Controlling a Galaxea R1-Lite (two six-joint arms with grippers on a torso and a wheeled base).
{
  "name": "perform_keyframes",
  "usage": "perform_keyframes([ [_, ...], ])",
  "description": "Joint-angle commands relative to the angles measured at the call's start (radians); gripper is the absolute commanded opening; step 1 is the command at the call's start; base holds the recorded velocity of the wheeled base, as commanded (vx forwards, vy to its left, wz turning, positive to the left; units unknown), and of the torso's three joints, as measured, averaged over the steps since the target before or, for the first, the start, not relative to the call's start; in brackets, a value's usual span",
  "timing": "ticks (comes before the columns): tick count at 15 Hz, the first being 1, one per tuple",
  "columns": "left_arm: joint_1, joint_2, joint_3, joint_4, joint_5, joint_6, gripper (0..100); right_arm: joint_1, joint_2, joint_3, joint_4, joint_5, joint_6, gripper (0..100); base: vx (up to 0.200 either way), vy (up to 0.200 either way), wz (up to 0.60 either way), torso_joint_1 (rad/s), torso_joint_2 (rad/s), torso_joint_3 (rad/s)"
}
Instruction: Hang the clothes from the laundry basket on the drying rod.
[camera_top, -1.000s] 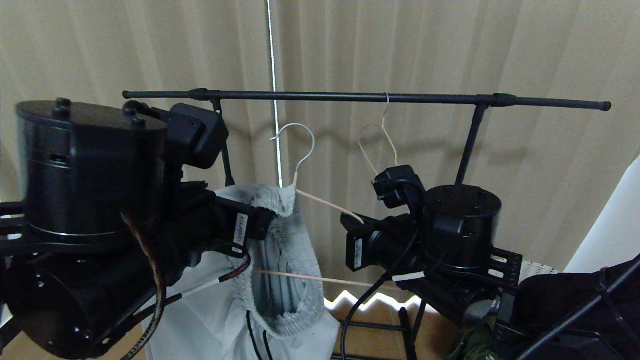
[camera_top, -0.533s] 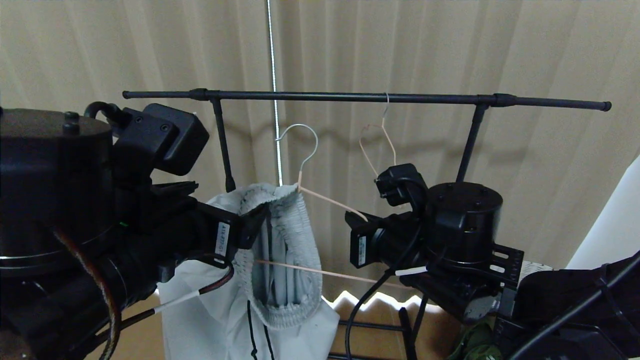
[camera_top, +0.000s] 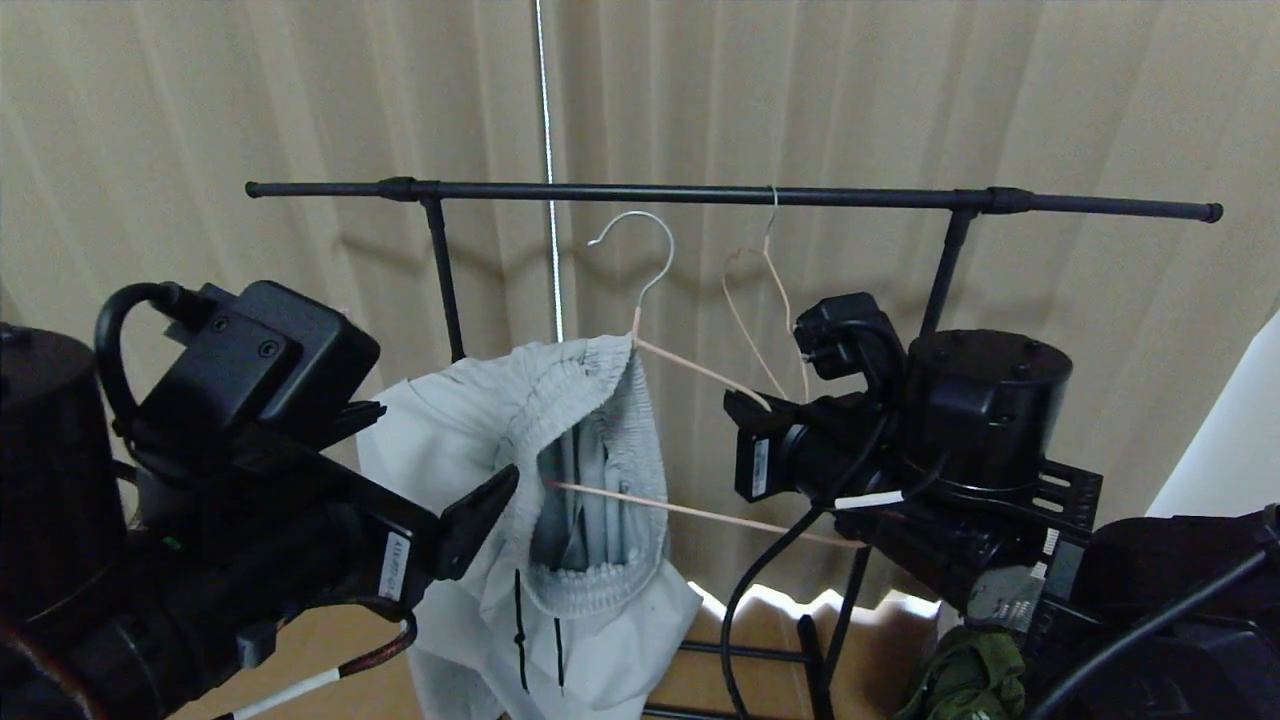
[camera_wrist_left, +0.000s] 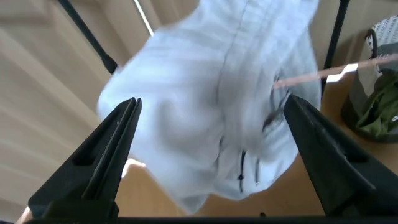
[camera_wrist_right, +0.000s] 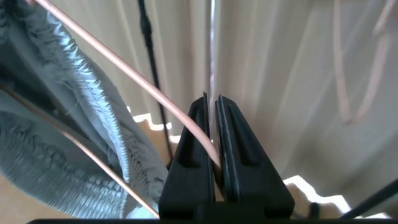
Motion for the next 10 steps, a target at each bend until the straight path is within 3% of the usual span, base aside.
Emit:
perform_keyframes([
  [1, 0.004, -0.054, 0.021, -0.001, -0.001, 0.005, 100, -0.02, -0.043, 0.008, 0.0, 0.002, -0.016, 0, 0.0, 0.0, 0.0, 0.0, 0.0, 0.0],
  [6, 0.087, -0.072, 0.004, -0.001, -0.008, 0.034, 100, -0.058, -0.16, 0.128, 0.0, 0.055, -0.055, 0, 0.0, 0.0, 0.0, 0.0, 0.0, 0.0],
  [10, 0.17, -0.078, -0.01, -0.001, -0.245, 0.117, 100, -0.076, -0.205, 0.192, -0.002, 0.068, -0.053, 0, 0.0, 0.0, 0.0, 0.0, 0.0, 0.0],
])
